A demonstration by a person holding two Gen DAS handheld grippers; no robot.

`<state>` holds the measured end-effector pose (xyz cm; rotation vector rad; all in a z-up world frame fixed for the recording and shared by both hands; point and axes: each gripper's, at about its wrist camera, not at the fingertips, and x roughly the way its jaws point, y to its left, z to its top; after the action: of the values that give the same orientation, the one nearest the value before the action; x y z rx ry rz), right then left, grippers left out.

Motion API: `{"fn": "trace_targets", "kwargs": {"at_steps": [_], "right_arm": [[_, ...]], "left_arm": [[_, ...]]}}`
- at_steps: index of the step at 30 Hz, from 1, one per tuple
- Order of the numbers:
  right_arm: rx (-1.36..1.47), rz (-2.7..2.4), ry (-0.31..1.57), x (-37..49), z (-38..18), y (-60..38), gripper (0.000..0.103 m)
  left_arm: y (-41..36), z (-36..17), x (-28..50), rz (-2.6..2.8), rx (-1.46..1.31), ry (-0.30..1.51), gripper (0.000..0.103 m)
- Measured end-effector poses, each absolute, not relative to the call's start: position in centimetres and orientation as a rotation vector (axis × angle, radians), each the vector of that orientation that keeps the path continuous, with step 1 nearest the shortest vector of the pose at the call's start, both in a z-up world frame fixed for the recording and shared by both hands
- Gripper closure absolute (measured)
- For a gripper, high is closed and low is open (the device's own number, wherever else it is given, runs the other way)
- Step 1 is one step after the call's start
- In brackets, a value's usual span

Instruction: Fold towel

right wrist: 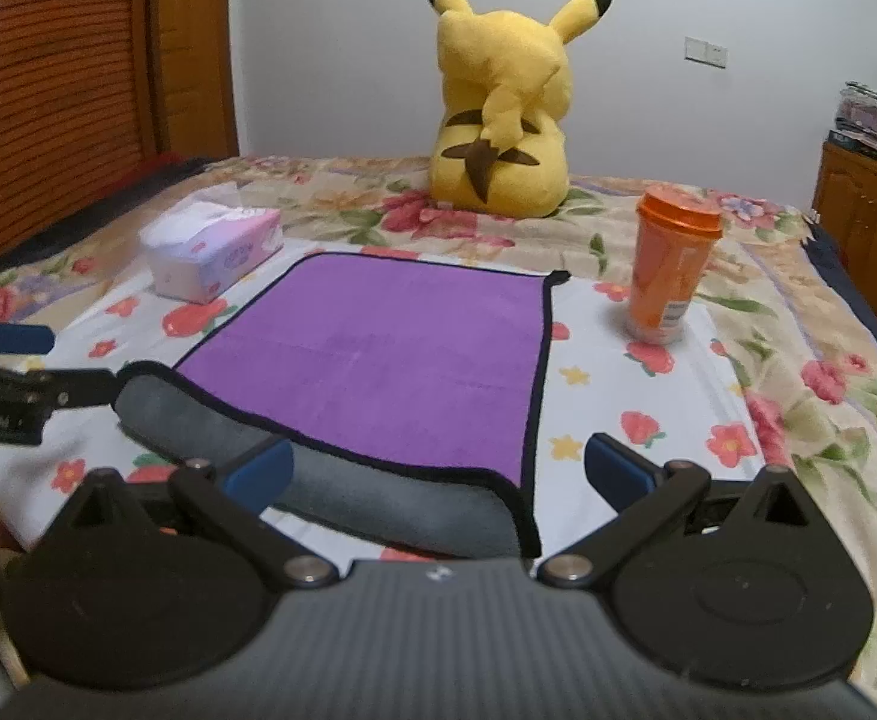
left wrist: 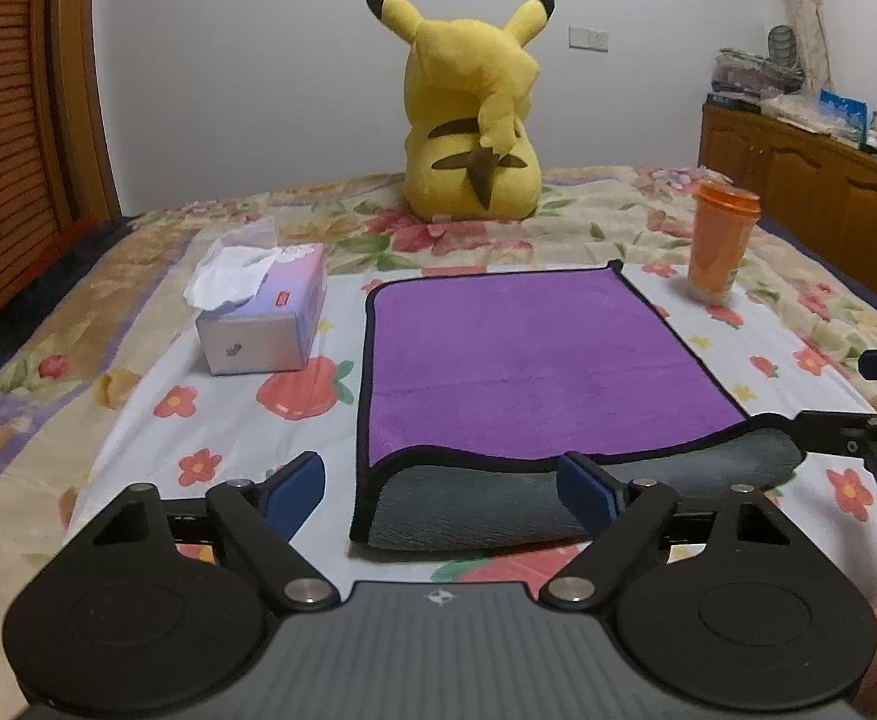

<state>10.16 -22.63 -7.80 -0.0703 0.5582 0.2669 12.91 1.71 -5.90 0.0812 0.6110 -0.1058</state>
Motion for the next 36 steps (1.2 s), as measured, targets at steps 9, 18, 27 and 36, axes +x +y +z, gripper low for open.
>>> {"fn": "trace_targets", "kwargs": {"at_steps": [9,18,27,36], "right_arm": [[-0.074,0.288,0.615,12.0,-8.8,-22.7,0.0],[-0.077,0.3,0.675,13.6,-9.7,-22.8,0.0],[-0.036,0.315,0.77,15.3,-11.0,-23.5,0.001],[-0.007,0.338,0.866,16.0,-12.0,-23.8,0.014]], "left_arm": [[2.8,-7.0,15.4,-0.092,0.069,0.648,0.02],[3.5,-8.4,17.5,-0.11,0.051,0.701,0.035],[3.8,-10.0,18.4,-0.125,0.042,0.79,0.044],[4.0,-10.7,18.6,-0.122,0.035,0.835,0.056]]}}
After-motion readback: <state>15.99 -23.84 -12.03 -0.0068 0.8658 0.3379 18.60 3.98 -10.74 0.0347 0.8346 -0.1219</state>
